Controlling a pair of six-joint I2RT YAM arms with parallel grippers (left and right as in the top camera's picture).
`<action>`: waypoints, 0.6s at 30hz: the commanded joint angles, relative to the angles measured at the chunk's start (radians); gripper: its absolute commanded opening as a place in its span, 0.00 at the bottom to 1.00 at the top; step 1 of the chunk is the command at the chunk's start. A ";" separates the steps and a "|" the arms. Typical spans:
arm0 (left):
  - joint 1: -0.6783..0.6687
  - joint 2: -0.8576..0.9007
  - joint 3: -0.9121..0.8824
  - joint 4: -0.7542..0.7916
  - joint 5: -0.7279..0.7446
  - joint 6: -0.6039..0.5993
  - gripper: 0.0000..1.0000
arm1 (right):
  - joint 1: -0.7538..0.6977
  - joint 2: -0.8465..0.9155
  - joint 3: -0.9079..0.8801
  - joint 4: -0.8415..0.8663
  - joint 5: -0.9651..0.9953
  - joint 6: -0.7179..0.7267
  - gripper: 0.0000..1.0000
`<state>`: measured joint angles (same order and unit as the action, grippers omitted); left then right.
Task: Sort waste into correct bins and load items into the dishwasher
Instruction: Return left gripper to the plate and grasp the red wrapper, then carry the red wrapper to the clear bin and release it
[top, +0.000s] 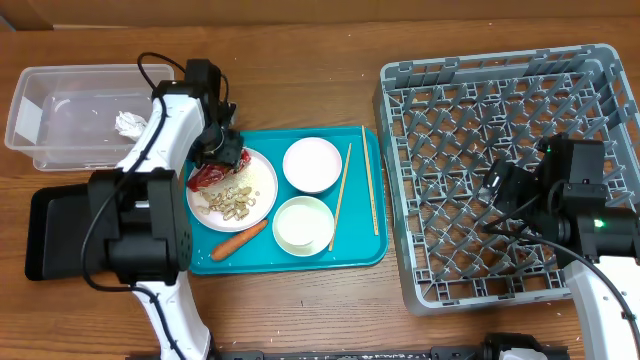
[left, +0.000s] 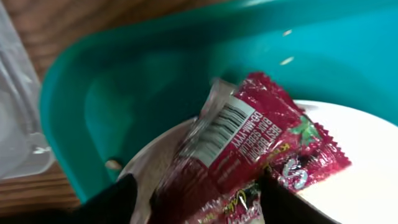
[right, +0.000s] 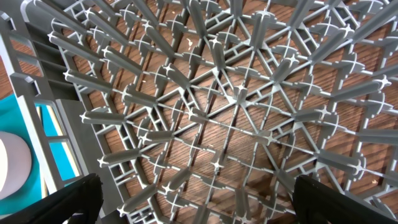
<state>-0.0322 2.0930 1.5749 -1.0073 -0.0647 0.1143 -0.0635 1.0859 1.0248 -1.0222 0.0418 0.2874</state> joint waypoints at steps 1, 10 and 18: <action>-0.001 0.019 -0.004 -0.010 -0.018 0.021 0.41 | 0.004 -0.006 0.025 0.002 0.010 -0.002 1.00; -0.001 0.018 0.020 -0.055 -0.061 0.020 0.04 | 0.004 -0.006 0.025 0.001 0.010 -0.002 1.00; 0.000 0.018 0.234 -0.204 -0.077 -0.022 0.04 | 0.004 -0.006 0.025 -0.003 0.010 -0.002 1.00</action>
<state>-0.0322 2.1067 1.7027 -1.1843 -0.1249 0.1204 -0.0639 1.0859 1.0248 -1.0241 0.0414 0.2874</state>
